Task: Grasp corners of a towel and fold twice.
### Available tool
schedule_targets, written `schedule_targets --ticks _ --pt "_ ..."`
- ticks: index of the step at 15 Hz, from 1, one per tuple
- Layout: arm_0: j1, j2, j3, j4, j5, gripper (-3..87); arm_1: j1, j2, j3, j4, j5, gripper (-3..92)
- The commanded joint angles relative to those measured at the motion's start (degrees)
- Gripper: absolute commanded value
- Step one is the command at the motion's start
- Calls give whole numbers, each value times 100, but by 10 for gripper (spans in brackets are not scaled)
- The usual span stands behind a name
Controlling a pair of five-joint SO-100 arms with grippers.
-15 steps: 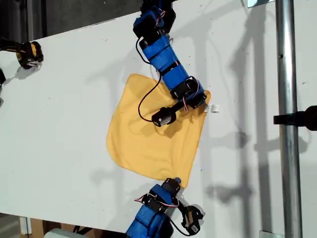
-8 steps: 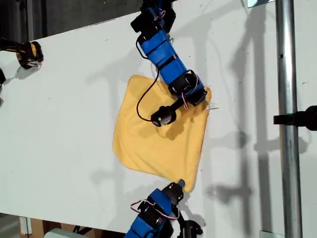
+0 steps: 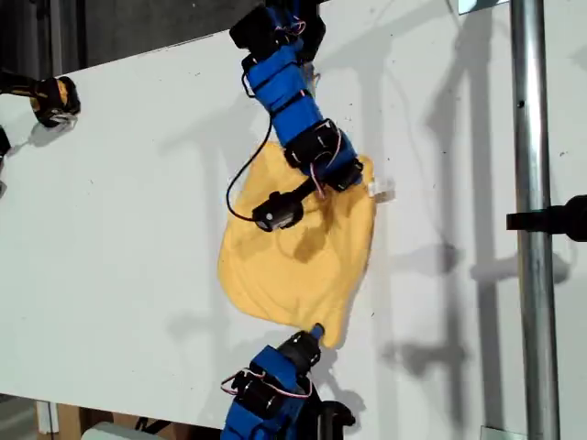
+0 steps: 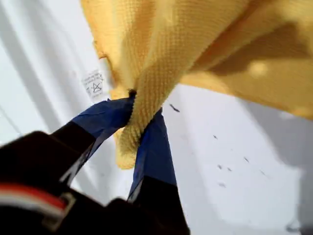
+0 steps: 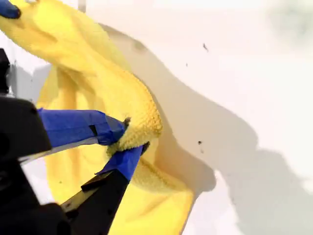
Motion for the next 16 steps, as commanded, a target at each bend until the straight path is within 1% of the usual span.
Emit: schedule_targets --ticks 1,3,5,9,11,12,14,16 --pt "-984 237 -413 378 598 -15 650 1020 360 861 -35 -2" --pt "-1881 229 -352 448 1160 -15 1266 1406 1046 1239 -18 -2" --pt "-2795 88 -237 325 1802 -15 1942 1512 1503 1652 -53 -2" --pt "-4324 26 -343 -229 3146 -15 3437 2276 2575 1318 -571 -2" --pt "-4799 -149 -650 -378 3683 -15 4148 2681 2663 1037 -1037 -2" --pt "-4966 -176 -721 -554 3885 -15 4482 2856 2663 870 -1310 -2" --pt "-5203 -281 -984 -773 4175 -15 5098 3111 2646 615 -1854 -2" --pt "-5388 -633 -1485 -800 4403 -15 5546 3296 2566 422 -2303 -2"
